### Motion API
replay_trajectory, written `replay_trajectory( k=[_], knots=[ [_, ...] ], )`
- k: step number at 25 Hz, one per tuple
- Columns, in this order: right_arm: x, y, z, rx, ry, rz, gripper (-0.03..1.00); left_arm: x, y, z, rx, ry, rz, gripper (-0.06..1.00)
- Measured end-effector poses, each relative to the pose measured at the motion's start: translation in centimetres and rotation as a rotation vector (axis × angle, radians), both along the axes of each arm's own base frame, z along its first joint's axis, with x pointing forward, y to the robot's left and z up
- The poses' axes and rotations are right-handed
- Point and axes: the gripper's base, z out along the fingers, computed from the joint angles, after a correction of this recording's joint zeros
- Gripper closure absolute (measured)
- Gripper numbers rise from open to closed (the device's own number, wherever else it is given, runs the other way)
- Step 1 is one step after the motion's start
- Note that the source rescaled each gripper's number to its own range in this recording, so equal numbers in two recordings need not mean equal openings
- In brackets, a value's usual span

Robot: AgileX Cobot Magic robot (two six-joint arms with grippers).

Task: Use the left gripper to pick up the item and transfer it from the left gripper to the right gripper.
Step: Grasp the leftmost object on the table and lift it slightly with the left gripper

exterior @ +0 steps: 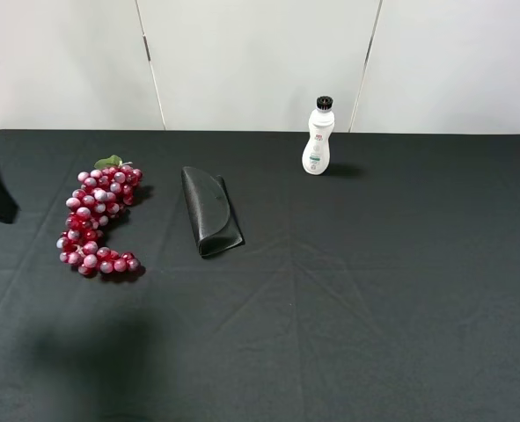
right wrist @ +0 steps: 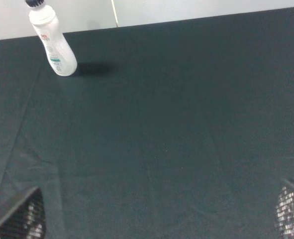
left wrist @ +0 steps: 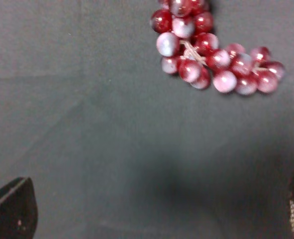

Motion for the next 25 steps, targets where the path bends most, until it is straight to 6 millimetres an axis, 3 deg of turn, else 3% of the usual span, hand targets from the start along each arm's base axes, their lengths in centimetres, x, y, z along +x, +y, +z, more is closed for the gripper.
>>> replay_trajectory(
  k=[9,16,25],
  knots=[
    [0.0,0.0,0.0,0.000,0.000,0.000,-0.03,4.8,-1.6,-6.7,-0.014,0.099,0.050,-0.06],
    [0.0,0.0,0.0,0.000,0.001,0.000,-0.03,6.6,-3.1,-11.1,-0.013,0.132,0.091,-0.06],
    [0.0,0.0,0.0,0.000,0.001,0.000,-0.03,9.5,-3.9,-13.1,-0.012,0.148,0.091,-0.06]
  ],
)
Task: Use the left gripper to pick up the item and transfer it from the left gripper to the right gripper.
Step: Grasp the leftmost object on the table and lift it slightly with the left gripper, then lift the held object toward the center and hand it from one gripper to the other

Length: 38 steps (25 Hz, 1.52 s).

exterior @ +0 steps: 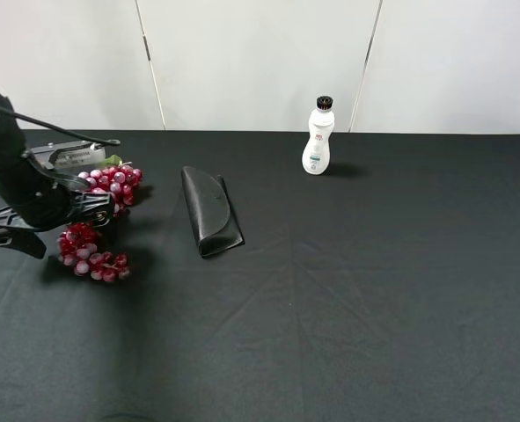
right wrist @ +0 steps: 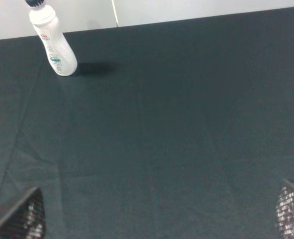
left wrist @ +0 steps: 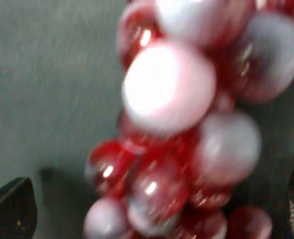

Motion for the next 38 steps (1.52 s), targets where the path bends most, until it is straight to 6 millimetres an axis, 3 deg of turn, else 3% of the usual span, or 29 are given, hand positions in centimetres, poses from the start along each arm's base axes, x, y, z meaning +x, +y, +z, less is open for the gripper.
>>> replay_trajectory(
  k=[6,9,13,18,23,26,32,38],
  knots=[
    [0.0,0.0,0.0,0.002,0.000,0.002,-0.03,0.2,-0.9,-0.9,0.002,0.026,-0.015,-0.03],
    [0.0,0.0,0.0,0.002,0.000,0.002,-0.03,0.0,-1.2,-1.2,0.004,0.047,0.003,0.08],
    [0.0,0.0,0.0,0.002,0.000,0.002,-0.03,0.0,-1.3,-1.3,0.004,0.055,0.009,0.38],
    [0.0,0.0,0.0,0.002,-0.001,0.001,-0.03,-0.2,-1.3,-1.3,0.005,0.077,0.011,0.90],
    [0.0,0.0,0.0,0.002,-0.001,0.001,-0.03,-0.3,-1.3,-1.2,0.005,0.081,0.010,0.92],
    [0.0,0.0,0.0,0.002,-0.001,0.001,-0.03,0.1,-1.4,0.1,0.000,0.071,0.007,0.92],
    [0.0,0.0,0.0,0.002,-0.001,0.001,-0.03,1.4,-1.8,6.2,-0.021,0.048,-0.012,0.92],
    [0.0,0.0,0.0,0.002,-0.001,0.001,-0.03,1.3,-1.9,12.8,-0.038,-0.001,-0.037,0.93]
  ],
)
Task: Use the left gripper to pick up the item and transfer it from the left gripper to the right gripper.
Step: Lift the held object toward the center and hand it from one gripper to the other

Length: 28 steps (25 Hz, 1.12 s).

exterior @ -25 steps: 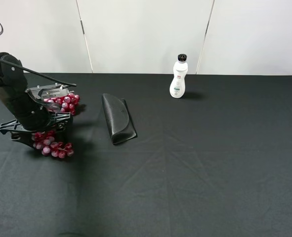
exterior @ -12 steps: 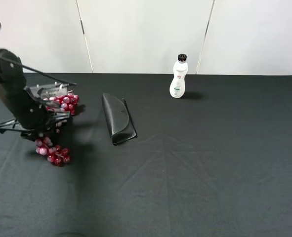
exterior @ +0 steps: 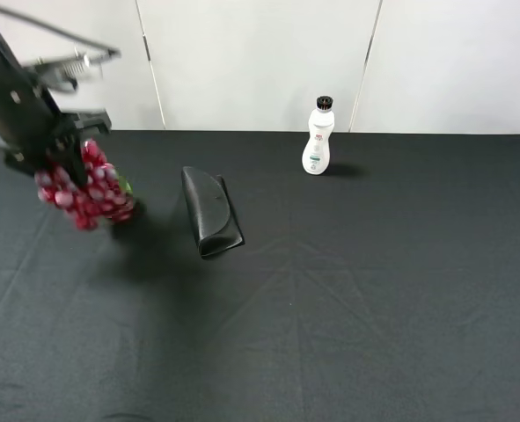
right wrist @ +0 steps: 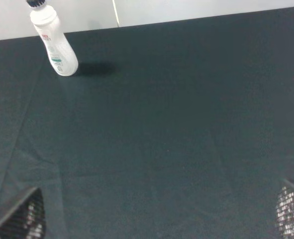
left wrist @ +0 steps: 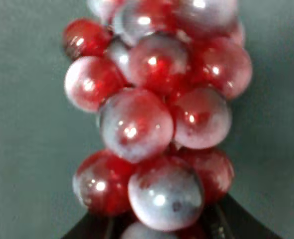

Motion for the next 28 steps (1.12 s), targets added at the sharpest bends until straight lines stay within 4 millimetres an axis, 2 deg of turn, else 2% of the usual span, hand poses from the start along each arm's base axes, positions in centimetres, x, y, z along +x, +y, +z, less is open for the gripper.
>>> replay_trajectory(
  k=[7,12,15,20,28],
  knots=[
    [0.0,0.0,0.0,0.000,0.001,0.000,-0.03,-1.7,0.3,6.7,-0.018,-0.094,-0.032,0.93],
    [0.0,0.0,0.0,0.000,0.001,0.000,-0.03,-3.1,0.4,9.6,-0.022,-0.143,-0.068,0.93],
    [0.0,0.0,0.0,0.000,0.001,0.000,-0.03,-3.4,0.5,10.4,-0.025,-0.174,-0.079,0.93],
    [0.0,0.0,0.0,0.000,0.001,0.000,-0.03,-3.5,-0.2,10.7,-0.089,-0.180,-0.133,0.93],
    [0.0,0.0,0.0,0.000,0.001,0.000,-0.03,-4.6,-4.8,10.9,-0.165,-0.216,-0.329,0.93]
  ],
)
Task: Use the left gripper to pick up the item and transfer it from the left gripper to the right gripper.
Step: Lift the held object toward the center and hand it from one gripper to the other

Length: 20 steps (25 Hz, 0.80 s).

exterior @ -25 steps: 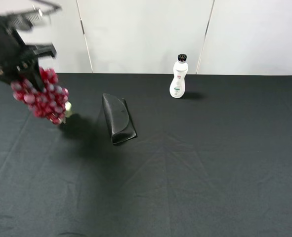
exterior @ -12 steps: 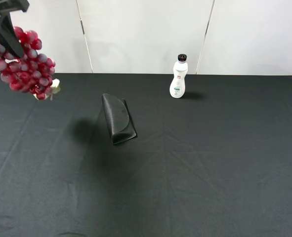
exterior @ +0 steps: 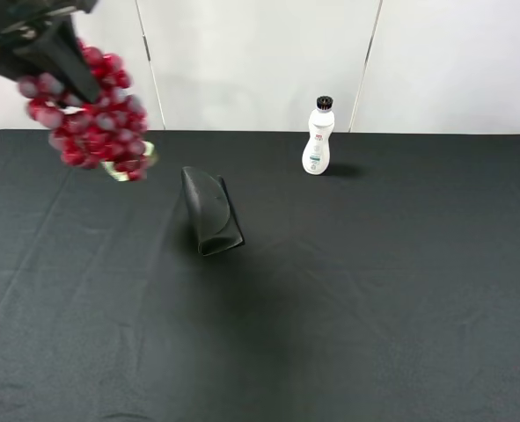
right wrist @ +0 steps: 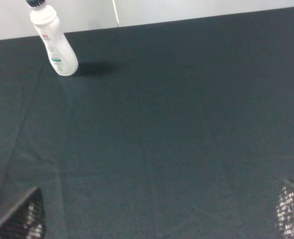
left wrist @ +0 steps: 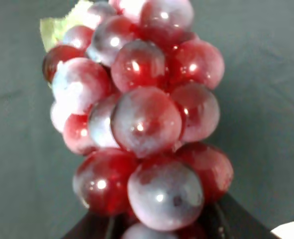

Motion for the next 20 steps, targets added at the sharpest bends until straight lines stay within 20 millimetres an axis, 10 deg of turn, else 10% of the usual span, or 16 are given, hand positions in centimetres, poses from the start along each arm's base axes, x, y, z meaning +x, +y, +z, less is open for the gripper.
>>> replay_trajectory(
  k=[13,20],
  knots=[
    [0.2,0.6,0.1,0.058,0.000,0.051,-0.03,-2.2,-8.2,-1.5,0.029,-0.141,-0.513,0.93],
    [3.7,2.1,1.0,0.075,0.096,0.246,-0.03,-2.5,-10.5,-3.1,0.066,-0.213,-0.815,0.93]
  ],
)
